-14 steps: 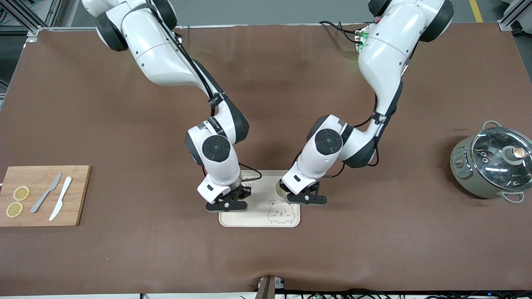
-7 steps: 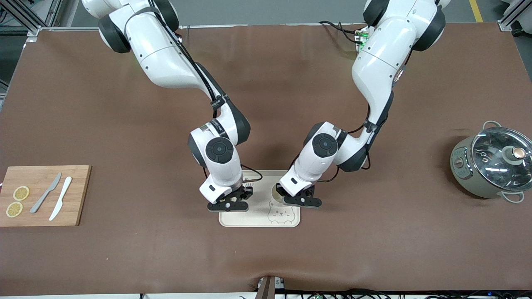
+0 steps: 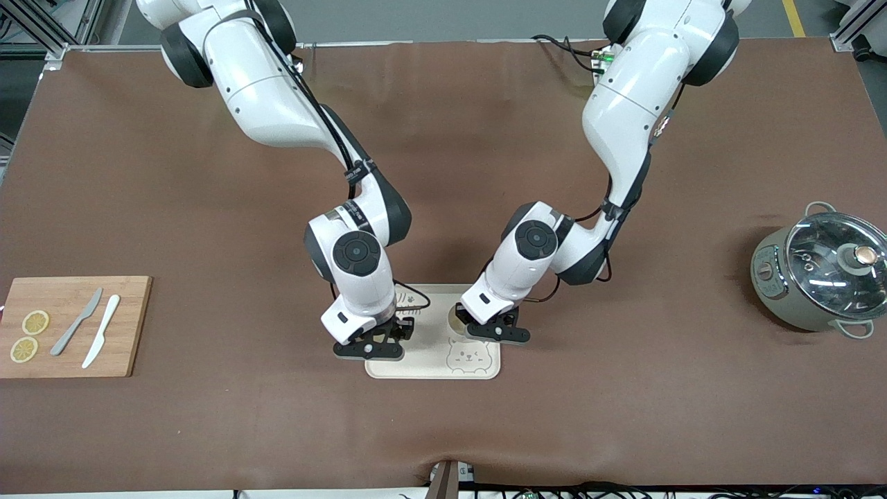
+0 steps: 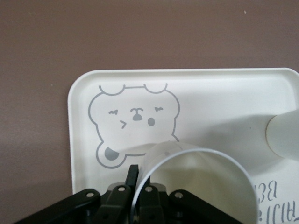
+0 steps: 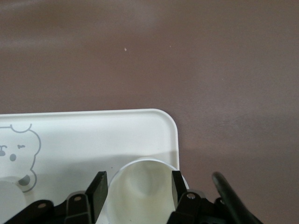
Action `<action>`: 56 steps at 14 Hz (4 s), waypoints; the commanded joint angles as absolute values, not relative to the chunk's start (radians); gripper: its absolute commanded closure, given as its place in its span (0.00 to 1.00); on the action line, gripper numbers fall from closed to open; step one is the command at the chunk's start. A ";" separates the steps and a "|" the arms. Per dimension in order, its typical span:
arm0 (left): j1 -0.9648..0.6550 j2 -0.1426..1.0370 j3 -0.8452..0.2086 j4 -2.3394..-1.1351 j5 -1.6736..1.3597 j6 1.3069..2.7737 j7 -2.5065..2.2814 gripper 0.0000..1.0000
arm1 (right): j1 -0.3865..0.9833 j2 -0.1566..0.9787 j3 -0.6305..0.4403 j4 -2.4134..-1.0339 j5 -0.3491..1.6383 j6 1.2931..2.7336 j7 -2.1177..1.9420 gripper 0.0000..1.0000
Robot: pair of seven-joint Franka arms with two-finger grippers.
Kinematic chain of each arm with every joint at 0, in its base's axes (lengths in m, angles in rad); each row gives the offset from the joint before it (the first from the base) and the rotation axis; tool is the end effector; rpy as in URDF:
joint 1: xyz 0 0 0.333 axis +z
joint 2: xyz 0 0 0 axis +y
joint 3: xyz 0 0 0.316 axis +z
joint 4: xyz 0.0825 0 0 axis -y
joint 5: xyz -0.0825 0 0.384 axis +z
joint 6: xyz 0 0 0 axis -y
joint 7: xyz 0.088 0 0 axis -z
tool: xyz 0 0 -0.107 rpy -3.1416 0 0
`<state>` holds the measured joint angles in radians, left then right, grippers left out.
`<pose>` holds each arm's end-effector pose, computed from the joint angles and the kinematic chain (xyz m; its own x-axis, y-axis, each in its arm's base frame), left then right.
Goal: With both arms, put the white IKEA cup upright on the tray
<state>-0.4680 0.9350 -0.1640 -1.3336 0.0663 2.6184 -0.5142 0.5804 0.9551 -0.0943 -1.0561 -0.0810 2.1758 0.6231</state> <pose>0.6407 -0.4287 0.2066 0.9628 -0.0430 0.2668 -0.1104 -0.9637 0.2431 0.6896 0.3910 0.2701 0.9750 -0.0459 0.2174 -0.0533 -0.9982 0.0280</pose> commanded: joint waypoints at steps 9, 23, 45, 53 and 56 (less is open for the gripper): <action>-0.482 0.940 -0.156 -1.327 0.109 2.654 -0.526 0.05 | 0.401 0.848 -0.078 -1.049 0.138 2.080 0.533 0.19; -0.295 0.660 -0.155 -1.328 0.002 2.147 -0.282 0.00 | 0.120 0.632 -0.087 -1.104 0.138 1.812 0.054 0.00; 0.059 0.261 -0.106 -1.319 0.026 1.660 0.055 0.00 | 0.069 0.064 -0.087 -1.569 0.032 1.668 0.029 0.00; -0.014 0.173 -0.052 -1.321 -0.063 1.556 0.016 0.00 | 0.066 0.071 -0.089 -1.447 0.046 1.543 0.054 0.00; -0.014 0.147 -0.103 -1.319 -0.066 1.516 -0.037 0.00 | 0.078 0.071 -0.086 -1.408 0.034 1.514 0.057 0.00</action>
